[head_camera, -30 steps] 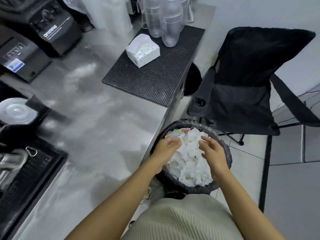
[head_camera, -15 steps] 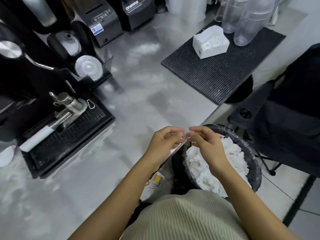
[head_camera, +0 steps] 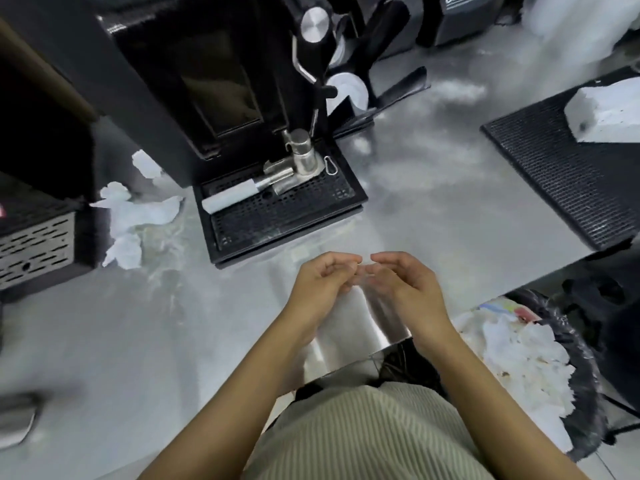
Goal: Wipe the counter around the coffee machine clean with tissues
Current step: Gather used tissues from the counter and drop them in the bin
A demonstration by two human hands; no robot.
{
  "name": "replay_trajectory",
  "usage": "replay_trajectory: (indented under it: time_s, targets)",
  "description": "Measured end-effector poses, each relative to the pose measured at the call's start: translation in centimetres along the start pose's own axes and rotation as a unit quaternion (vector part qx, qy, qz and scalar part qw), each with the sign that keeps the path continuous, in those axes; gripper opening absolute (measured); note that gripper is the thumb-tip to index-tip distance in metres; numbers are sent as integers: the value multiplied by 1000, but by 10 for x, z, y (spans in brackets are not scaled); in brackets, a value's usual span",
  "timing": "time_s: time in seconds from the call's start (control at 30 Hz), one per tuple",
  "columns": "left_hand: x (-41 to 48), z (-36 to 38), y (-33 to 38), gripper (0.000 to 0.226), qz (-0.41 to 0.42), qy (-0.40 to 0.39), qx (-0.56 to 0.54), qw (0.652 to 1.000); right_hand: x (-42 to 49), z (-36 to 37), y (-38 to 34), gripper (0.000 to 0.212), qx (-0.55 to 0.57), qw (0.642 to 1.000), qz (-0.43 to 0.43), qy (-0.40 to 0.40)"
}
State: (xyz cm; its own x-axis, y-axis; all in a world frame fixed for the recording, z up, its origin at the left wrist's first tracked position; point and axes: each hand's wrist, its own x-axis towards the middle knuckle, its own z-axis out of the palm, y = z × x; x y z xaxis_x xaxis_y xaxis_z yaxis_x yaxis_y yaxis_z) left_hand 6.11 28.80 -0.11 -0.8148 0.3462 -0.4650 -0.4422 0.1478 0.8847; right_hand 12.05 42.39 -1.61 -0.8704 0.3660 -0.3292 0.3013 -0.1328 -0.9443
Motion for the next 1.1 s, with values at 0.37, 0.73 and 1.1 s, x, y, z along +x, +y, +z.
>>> replay_trajectory:
  time_s: [0.37,0.73,1.1]
  targets:
    - [-34,-123,-12,15,8,126,-73,989,1,127,6,22,-17,993,-5,-118]
    - [15,-291,-9,12,112,407,260,868,-9,226,4,16,-39,990,-5,-138]
    - [58,-341,-39,17,97,377,414,823,19,297,-2,39,-291,918,-234,-132]
